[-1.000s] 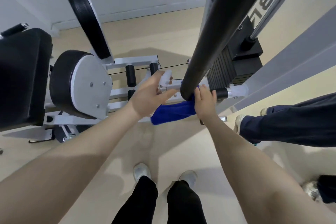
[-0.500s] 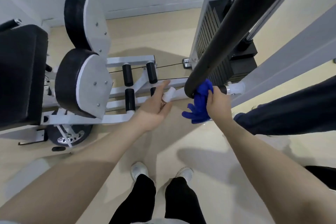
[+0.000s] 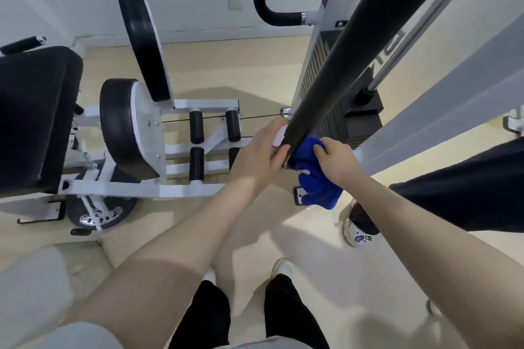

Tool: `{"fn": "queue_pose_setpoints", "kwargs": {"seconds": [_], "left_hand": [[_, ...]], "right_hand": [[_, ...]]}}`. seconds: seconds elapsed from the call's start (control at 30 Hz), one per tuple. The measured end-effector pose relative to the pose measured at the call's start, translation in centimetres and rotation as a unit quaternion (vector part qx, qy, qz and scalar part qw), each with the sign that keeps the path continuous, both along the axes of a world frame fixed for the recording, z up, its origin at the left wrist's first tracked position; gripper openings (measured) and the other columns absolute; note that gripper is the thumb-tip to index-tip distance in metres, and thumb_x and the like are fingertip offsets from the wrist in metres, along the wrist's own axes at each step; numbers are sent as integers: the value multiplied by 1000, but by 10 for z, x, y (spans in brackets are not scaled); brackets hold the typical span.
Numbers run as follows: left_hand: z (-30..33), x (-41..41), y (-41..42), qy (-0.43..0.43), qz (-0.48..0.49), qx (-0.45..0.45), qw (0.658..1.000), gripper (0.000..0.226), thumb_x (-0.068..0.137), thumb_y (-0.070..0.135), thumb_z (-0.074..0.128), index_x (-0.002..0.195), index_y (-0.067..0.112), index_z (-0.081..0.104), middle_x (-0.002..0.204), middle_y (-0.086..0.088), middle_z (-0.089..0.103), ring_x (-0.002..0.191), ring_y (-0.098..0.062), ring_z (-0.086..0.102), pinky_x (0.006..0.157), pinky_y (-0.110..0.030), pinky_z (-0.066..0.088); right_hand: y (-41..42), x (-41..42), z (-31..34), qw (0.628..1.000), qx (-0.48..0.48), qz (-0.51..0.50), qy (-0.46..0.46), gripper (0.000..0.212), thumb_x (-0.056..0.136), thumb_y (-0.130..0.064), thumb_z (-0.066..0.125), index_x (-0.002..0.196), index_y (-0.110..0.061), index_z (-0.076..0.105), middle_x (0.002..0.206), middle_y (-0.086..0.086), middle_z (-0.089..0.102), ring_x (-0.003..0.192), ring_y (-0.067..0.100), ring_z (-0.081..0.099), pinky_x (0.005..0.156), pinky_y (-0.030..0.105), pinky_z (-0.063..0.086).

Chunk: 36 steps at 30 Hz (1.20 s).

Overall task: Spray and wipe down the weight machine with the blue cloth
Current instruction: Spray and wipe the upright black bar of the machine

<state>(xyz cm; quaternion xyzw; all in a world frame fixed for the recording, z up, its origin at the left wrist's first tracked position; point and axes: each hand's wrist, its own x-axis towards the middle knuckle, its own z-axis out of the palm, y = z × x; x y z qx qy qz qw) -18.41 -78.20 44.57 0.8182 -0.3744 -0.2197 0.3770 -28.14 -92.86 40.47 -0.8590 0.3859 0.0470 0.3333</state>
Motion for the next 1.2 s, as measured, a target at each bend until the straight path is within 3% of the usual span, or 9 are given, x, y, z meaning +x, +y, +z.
{"fn": "queue_pose_setpoints", "kwargs": {"seconds": [0.17,0.27,0.4,0.47,0.57,0.73,1.0,1.13,1.2], "left_hand": [[1,-16,-13,28,66,-68,995,25,95,22,47,117,31,40,75,21,49,63,11,53,58,-5,39],[-11,-22,-12,50,113,-58,991,31,95,22,49,124,28,39,75,17,53,60,4,52,59,-13,38],[-30,-20,0,98,153,-24,983,62,93,20,52,142,34,18,119,-16,59,76,-9,58,72,-24,44],[-30,-16,8,150,214,-14,965,72,92,20,54,145,35,9,132,-13,51,96,-20,59,86,-33,46],[-30,-2,22,211,305,-36,928,62,84,28,55,140,32,30,101,-9,59,80,-20,56,79,-33,45],[-40,12,61,87,287,7,954,12,92,25,48,104,21,47,67,5,50,59,-13,50,50,-23,35],[-51,22,92,121,259,41,957,20,89,24,51,108,21,49,79,-2,58,75,-26,59,70,-40,53],[-46,29,89,144,215,53,964,22,90,26,50,111,19,48,73,-2,53,71,-25,55,68,-44,55],[-44,31,84,148,193,54,968,18,90,28,51,106,20,48,73,-4,53,71,-26,55,69,-48,55]], "right_hand": [[-23,-16,-6,999,-11,44,3,30,99,-20,35,94,2,55,87,17,62,81,30,57,78,38,43],[-25,-19,-2,998,-7,62,5,31,100,-22,35,93,1,54,84,14,61,79,29,56,72,33,41],[10,-19,20,979,-57,196,-1,19,95,-24,46,100,-6,49,86,9,60,77,27,57,67,36,45],[35,-15,32,914,-209,347,-36,27,90,-15,49,117,-13,47,94,3,61,79,24,57,59,33,46],[58,10,39,746,-430,496,-113,39,78,-4,35,99,-18,65,90,1,63,71,21,55,51,27,39],[60,61,26,600,-545,571,131,21,90,-18,47,102,-16,63,110,2,56,107,25,46,86,32,36],[79,91,5,662,-462,555,200,42,87,-14,54,127,-10,44,121,11,47,107,25,47,80,33,41],[67,88,59,655,-591,462,98,11,70,-20,70,80,-15,71,95,5,61,85,22,55,69,30,44],[64,84,75,673,-581,430,159,15,73,-32,65,74,-18,70,88,4,62,85,23,55,79,35,43]]}}
